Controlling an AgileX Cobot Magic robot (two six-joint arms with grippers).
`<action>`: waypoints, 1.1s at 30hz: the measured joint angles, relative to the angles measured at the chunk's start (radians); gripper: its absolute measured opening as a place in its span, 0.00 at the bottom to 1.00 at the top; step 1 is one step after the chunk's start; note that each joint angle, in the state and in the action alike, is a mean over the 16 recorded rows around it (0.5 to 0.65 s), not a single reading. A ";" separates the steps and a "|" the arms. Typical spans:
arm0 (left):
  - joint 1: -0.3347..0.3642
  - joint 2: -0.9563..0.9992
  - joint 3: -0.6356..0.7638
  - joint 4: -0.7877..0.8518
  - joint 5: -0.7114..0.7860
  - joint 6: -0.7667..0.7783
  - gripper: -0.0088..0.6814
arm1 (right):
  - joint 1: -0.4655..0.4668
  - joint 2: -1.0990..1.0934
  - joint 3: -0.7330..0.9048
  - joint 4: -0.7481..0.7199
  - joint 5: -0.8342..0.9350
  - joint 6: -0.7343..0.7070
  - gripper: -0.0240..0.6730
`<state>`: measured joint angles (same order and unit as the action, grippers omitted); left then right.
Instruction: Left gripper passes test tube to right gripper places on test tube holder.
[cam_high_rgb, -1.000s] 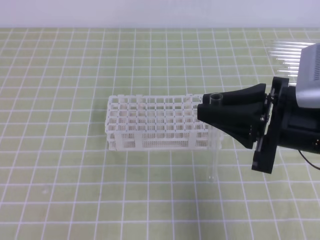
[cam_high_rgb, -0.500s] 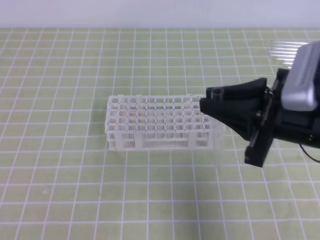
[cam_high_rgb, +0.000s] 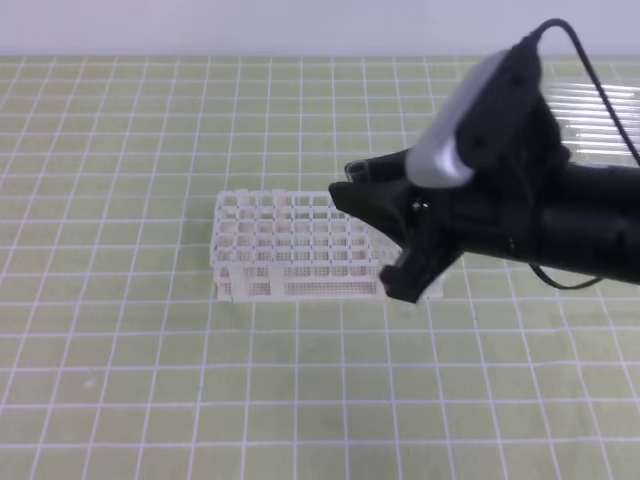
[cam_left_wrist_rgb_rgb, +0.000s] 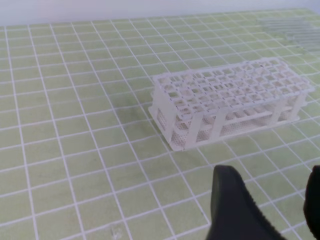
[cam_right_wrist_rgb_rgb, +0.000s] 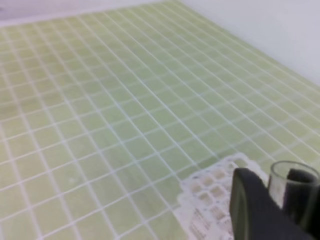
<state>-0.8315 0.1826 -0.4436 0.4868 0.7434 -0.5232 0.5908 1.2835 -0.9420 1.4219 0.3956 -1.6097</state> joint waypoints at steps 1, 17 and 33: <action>0.000 0.000 0.000 0.000 0.000 0.000 0.43 | 0.016 0.008 -0.010 -0.036 -0.037 0.055 0.17; 0.000 0.009 0.000 0.006 -0.006 0.001 0.43 | 0.238 0.165 -0.075 -0.794 -0.760 1.168 0.17; 0.000 0.006 0.000 0.002 -0.002 0.000 0.43 | 0.336 0.444 -0.265 -1.092 -0.907 1.324 0.17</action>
<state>-0.8314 0.1883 -0.4436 0.4893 0.7416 -0.5229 0.9267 1.7278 -1.2069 0.3294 -0.5114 -0.2853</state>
